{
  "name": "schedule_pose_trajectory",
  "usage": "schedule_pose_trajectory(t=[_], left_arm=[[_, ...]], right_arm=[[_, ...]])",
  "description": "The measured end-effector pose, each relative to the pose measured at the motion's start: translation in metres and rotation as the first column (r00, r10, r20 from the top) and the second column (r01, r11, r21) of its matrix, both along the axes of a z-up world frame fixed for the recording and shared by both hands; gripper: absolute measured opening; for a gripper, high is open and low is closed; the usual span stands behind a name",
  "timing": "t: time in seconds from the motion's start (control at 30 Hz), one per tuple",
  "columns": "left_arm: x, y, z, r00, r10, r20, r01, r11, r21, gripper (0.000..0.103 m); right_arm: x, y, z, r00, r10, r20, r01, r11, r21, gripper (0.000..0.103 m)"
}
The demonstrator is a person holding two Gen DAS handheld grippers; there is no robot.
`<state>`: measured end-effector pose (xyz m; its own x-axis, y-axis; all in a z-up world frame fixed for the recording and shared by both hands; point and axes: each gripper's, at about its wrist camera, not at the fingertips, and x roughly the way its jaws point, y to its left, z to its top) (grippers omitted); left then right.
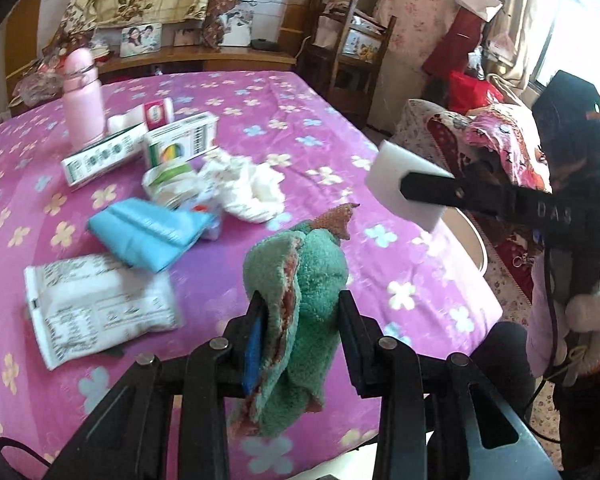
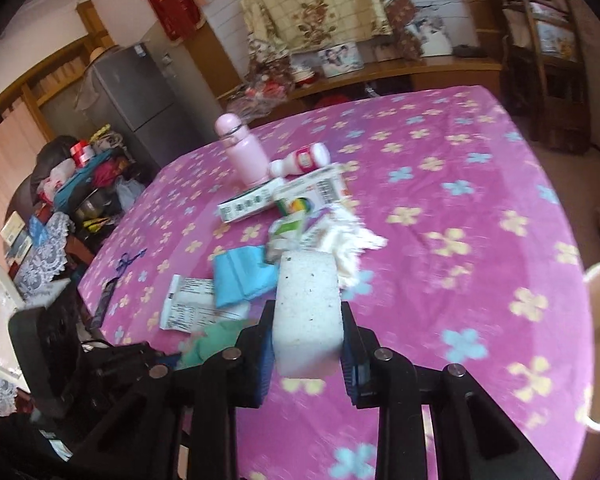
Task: Collect trash
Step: 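Carry the green cloth and white sponge in both tools over the bucket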
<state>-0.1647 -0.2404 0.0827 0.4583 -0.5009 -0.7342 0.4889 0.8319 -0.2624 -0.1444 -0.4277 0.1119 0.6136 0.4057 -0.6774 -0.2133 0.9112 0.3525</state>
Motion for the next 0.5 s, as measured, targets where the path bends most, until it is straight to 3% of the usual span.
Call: schedule_pose_trajectory(t=[0.5], left_arm=[[0.009, -0.113, 0.015, 0.991, -0.133, 0.033, 0.131, 0.990, 0.043, 0.037]], right_arm=[[-0.044, -0.116, -0.006, 0.973, -0.228, -0.017, 0.228, 0.974, -0.011, 0.030]])
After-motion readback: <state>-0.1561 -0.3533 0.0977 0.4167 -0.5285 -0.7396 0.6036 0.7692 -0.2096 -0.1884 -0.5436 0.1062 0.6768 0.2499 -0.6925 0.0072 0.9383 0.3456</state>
